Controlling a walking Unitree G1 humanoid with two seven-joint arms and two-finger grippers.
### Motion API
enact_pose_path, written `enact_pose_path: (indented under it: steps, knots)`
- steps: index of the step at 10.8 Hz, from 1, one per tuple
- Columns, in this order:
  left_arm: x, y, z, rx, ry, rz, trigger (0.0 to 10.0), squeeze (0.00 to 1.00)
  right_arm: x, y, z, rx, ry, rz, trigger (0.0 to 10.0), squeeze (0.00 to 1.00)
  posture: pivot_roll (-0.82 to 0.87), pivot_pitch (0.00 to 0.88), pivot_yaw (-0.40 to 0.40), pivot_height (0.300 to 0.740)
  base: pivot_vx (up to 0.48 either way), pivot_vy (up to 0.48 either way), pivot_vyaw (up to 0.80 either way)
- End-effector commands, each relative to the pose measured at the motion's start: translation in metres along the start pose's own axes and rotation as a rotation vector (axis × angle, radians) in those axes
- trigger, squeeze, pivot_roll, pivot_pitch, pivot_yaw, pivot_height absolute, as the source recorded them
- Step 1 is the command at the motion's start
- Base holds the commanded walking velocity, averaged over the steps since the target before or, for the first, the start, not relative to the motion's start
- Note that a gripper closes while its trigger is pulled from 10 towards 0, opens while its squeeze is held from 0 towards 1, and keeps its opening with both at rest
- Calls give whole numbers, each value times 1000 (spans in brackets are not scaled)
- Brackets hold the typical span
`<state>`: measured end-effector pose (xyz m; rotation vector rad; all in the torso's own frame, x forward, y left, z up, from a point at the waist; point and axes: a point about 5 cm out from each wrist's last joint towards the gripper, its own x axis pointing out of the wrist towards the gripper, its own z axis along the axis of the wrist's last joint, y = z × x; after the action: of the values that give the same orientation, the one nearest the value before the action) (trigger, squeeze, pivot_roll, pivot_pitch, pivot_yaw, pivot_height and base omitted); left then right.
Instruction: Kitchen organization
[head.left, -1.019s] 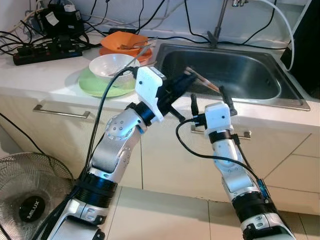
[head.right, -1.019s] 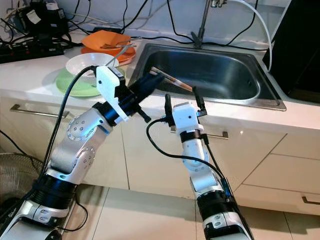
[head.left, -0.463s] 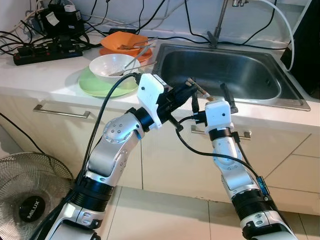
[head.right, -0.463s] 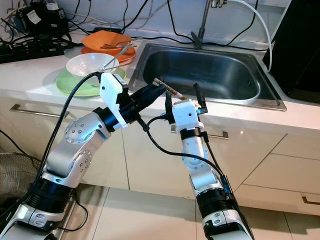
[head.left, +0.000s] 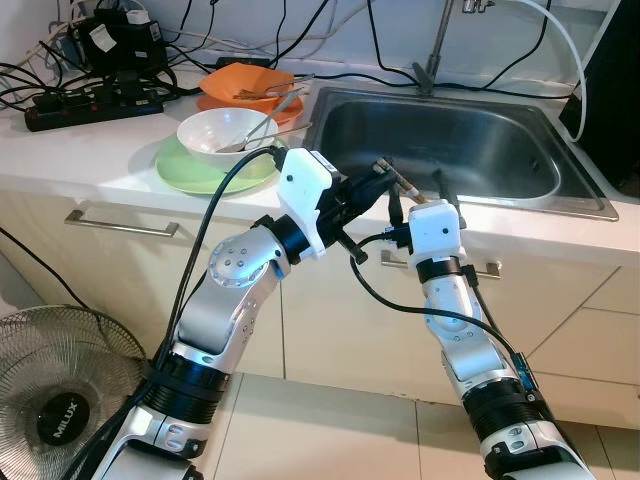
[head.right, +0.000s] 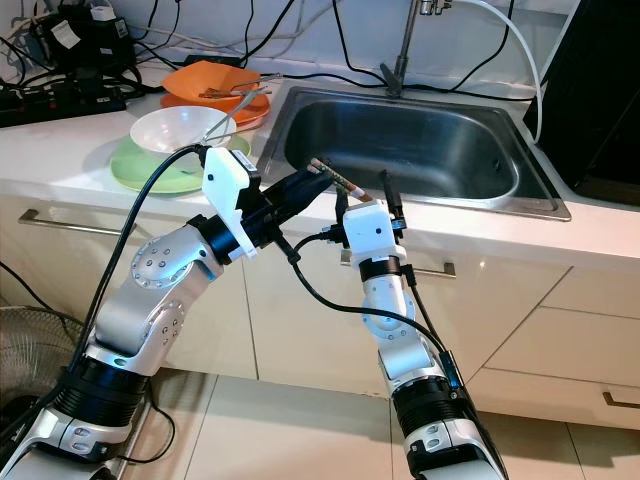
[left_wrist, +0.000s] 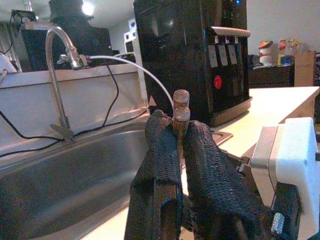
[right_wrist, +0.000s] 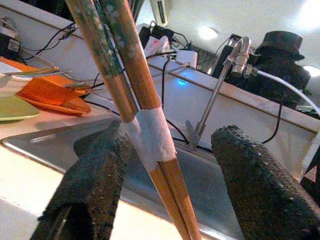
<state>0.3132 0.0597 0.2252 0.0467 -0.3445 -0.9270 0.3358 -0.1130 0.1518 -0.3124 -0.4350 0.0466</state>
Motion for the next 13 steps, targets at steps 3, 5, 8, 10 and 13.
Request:
enact_pose_path:
  steps: [3, 5, 8, 10, 13]
  knots:
    - [1, -3, 2, 10, 4, -18, 10000, 0, 3, -1, 4, -9, -28, 7, 0, 0, 182, 0, -22, 740, 0, 0, 0]
    - [1, -3, 3, 12, 5, -17, 10000, 0, 3, 1, 4, -9, -28, 13, 0, 0, 183, 0, -23, 740, 0, 0, 0]
    - [2, -3, 3, 15, 5, -15, 10000, 0, 3, 1, 4, -10, -27, 17, 0, 0, 183, 0, -23, 740, 0, 0, 0]
    - [2, -2, 4, 15, 0, -9, 10000, 0, 2, 1, 4, -8, -26, 18, 0, 0, 183, 0, -23, 740, 0, 0, 0]
    - [2, -1, 2, 4, 2, 2, 10000, 1000, 2, 1, 3, -8, -24, 14, 0, 0, 185, 0, -23, 740, 0, 0, 0]
